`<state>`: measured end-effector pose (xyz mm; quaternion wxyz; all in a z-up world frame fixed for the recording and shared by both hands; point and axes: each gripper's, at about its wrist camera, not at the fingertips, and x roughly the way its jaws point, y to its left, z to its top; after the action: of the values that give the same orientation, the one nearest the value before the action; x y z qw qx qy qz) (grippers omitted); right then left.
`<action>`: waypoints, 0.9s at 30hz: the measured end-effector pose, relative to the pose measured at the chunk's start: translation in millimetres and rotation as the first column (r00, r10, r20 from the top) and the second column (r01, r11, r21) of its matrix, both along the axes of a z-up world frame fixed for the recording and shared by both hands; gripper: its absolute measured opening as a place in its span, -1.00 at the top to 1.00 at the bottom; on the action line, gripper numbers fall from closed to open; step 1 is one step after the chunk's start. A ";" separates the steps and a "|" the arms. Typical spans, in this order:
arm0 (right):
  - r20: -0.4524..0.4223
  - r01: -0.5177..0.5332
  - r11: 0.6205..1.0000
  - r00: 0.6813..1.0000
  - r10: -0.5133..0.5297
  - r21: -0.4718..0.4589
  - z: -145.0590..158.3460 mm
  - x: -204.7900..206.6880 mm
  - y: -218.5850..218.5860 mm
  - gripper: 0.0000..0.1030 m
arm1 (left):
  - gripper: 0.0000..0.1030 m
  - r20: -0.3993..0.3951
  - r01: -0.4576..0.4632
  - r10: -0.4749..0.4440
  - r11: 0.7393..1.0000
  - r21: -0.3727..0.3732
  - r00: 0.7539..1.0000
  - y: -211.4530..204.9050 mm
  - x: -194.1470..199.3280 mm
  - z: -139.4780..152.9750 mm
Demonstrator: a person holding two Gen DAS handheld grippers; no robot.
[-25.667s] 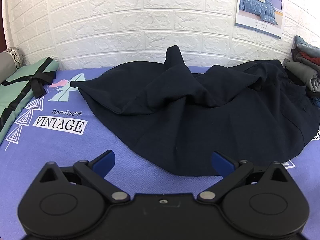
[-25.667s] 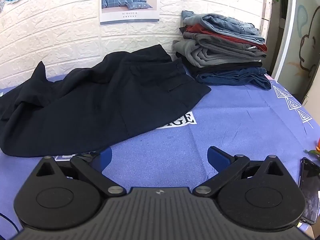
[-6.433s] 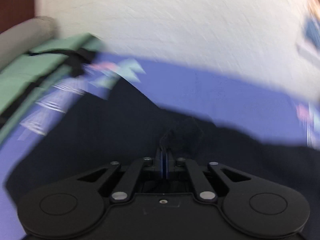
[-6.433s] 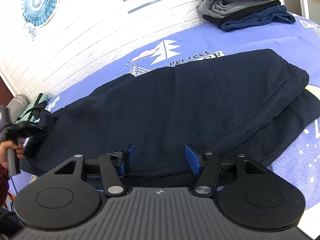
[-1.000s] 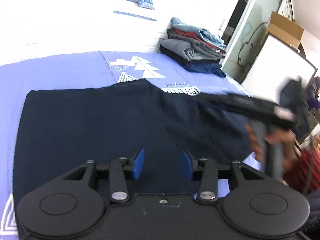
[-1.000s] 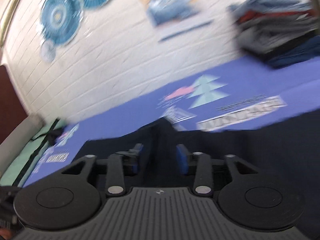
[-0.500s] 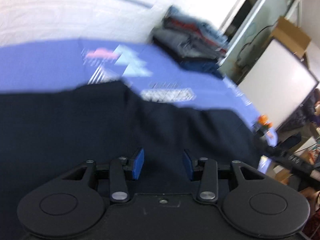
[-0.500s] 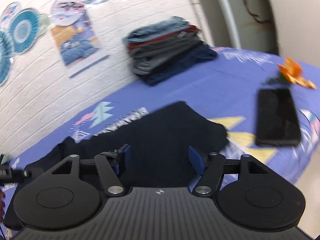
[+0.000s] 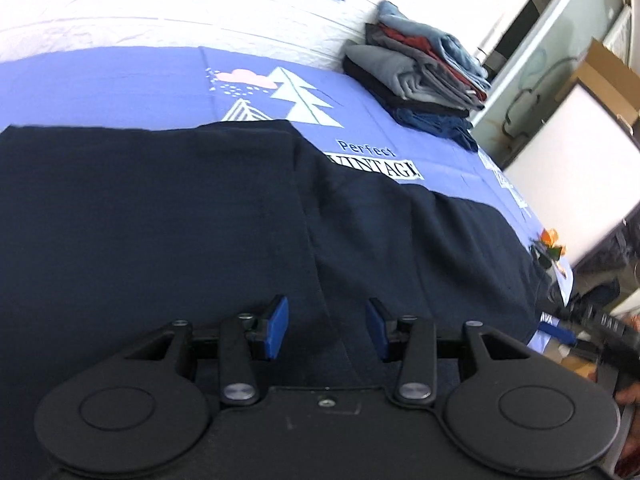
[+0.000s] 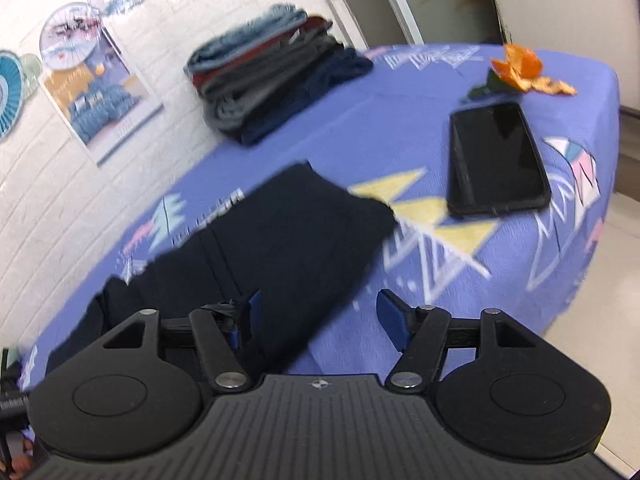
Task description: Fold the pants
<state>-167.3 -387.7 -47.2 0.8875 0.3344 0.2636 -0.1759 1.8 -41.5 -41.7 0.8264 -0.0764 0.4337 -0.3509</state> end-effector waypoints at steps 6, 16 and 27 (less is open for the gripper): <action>0.104 0.026 0.997 0.994 -0.034 0.076 -9.6 29.9 -11.4 -1.00 | -0.38 -0.013 -0.017 0.017 1.000 -0.002 1.000 2.2 -0.9 -0.8; 0.215 -0.035 0.999 0.976 0.027 0.035 25.8 52.1 3.4 0.77 | -0.05 -0.001 -0.014 0.014 1.000 -0.021 1.000 1.5 4.9 -7.4; 0.375 -0.461 0.856 0.769 0.518 -0.236 119.8 110.0 152.0 0.77 | -0.16 0.069 -0.382 0.385 0.923 -0.052 0.920 127.8 17.0 16.4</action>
<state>-57.3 -235.7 72.6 0.9579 0.2254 0.1296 0.1219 18.8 86.3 -25.3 0.8938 -0.1613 0.3711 -0.1930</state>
